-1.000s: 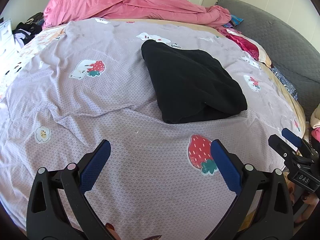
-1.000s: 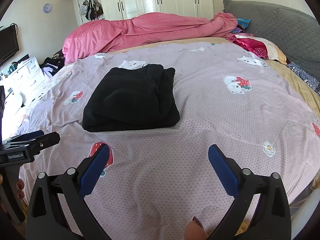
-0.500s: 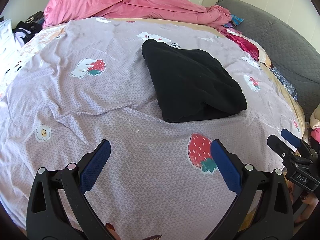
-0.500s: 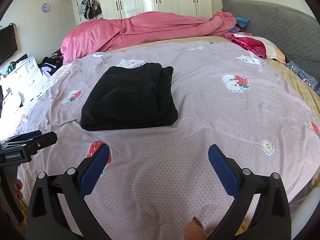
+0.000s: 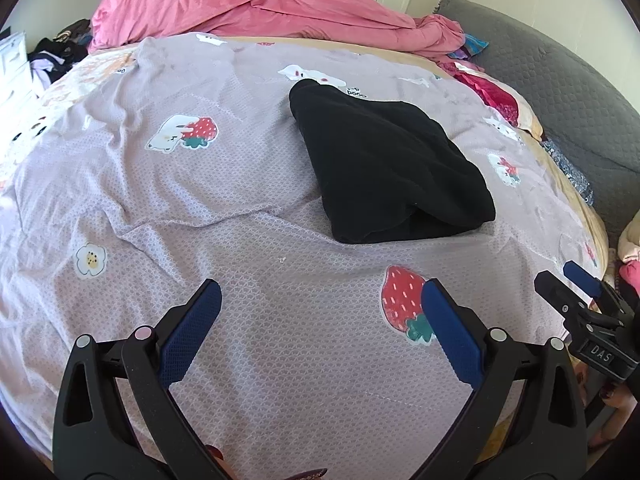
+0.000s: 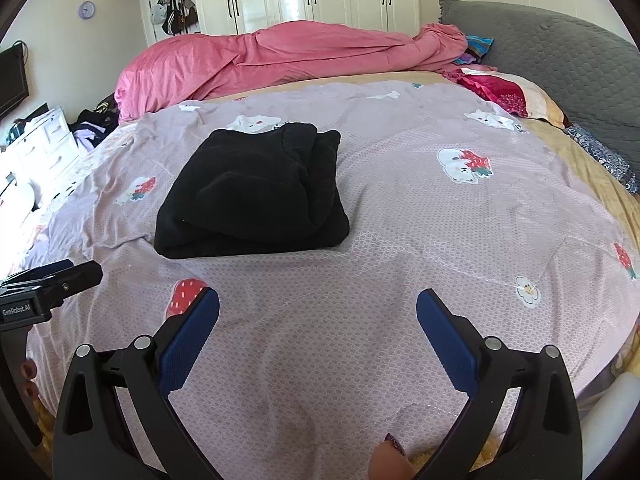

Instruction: Fold small clothes

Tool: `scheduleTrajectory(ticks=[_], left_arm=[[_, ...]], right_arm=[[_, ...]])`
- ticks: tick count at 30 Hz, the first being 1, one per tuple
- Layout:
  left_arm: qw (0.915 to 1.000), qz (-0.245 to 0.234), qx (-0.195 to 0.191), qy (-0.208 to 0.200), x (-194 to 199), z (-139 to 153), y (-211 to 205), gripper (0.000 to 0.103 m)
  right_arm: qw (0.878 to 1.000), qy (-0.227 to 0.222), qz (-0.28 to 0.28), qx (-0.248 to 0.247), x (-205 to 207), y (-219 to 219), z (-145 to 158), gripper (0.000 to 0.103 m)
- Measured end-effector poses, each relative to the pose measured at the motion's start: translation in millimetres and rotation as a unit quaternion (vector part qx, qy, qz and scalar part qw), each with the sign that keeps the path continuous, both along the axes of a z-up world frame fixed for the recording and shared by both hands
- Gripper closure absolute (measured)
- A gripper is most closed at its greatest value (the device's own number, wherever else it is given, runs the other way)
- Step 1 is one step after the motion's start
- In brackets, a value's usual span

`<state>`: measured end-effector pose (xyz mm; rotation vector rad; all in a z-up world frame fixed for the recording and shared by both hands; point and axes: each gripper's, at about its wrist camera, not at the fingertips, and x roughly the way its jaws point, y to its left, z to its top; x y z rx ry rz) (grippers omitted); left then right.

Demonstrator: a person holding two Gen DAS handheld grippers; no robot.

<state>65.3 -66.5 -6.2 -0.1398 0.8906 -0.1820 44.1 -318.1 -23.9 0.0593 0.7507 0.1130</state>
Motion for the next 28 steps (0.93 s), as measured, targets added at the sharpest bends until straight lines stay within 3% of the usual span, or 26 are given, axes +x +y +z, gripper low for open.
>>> scheduleTrajectory(ticks=[11, 14, 18, 20, 23, 25, 26, 27, 28], left_arm=[[0.9996, 0.012, 0.027, 0.002, -2.6, 0.2, 9.2, 0.009], [0.9991, 0.031, 0.029, 0.001, -4.1, 0.3, 25.5, 0.009], [0.9953, 0.089, 0.038, -0.008, -3.2, 1.3, 72.1, 0.009], [0.989, 0.141, 0.046, -0.004, 1.8, -0.8, 117.6, 0.009], [0.9741, 0.216, 0.067, 0.011, 11.0, -6.6, 183.1, 0.009], [0.9589, 0.273, 0.072, 0.024, 19.2, -10.1, 244.9, 0.009], [0.9529, 0.292, 0.078, 0.027, 22.2, -10.1, 266.0, 0.009], [0.945, 0.314, 0.086, 0.031, 25.2, -10.2, 291.2, 0.009], [0.9372, 0.335, 0.092, 0.031, 28.4, -9.9, 319.7, 0.009]], right_arm=[[0.999, -0.002, -0.048, 0.003, -5.9, -19.1, 4.9, 0.004], [0.995, -0.001, -0.104, 0.005, -13.8, -45.4, 7.0, 0.004], [0.975, 0.001, -0.22, 0.023, -40.5, -113.1, 2.5, 0.004], [0.954, 0.01, -0.3, 0.023, -61.3, -162.8, -5.7, 0.004], [0.903, 0.032, -0.428, -0.007, -99.8, -247.6, -24.4, 0.004], [0.858, 0.059, -0.509, -0.03, -126.5, -302.6, -41.0, 0.004], [0.836, 0.07, -0.543, -0.026, -141.2, -327.6, -48.7, 0.004], [0.807, 0.081, -0.585, -0.021, -160.5, -361.0, -59.7, 0.004], [0.787, 0.092, -0.61, -0.018, -172.8, -380.1, -67.3, 0.004]])
